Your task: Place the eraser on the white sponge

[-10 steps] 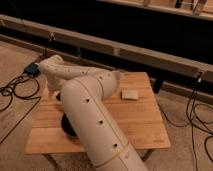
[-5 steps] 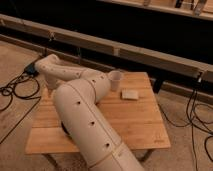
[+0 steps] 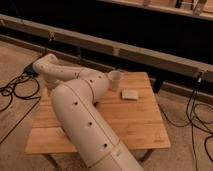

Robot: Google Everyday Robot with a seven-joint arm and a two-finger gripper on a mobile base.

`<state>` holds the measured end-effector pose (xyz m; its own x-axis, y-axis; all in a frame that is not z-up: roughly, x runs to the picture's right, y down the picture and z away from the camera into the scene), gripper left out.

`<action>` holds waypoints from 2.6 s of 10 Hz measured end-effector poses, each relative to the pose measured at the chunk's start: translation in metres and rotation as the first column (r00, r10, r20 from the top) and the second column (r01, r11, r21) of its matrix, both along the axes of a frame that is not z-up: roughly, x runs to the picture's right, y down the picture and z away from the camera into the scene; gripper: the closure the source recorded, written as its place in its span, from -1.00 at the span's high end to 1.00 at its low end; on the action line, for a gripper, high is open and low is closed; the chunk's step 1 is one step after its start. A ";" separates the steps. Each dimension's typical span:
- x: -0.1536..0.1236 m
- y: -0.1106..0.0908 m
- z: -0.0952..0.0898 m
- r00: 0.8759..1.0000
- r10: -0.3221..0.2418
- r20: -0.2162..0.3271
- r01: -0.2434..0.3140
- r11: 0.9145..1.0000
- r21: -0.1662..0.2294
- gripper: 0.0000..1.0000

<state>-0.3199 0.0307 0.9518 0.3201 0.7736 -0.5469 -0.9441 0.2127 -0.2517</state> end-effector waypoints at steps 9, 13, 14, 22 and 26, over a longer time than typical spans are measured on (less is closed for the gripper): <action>0.025 0.002 0.013 0.994 -0.035 -0.105 0.038 0.999 0.032 0.30; 0.032 0.012 0.015 0.985 -0.068 -0.158 0.072 0.997 0.022 0.30; 0.035 0.013 0.015 0.983 -0.068 -0.169 0.073 0.997 0.020 0.30; 0.102 0.003 0.017 0.955 0.005 -0.297 0.004 1.000 0.029 0.30; 0.138 0.000 0.018 0.938 0.047 -0.343 -0.036 0.999 0.040 0.30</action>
<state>-0.1817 0.0307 0.9695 0.0843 0.8014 -0.5921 -0.9801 0.1739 0.0960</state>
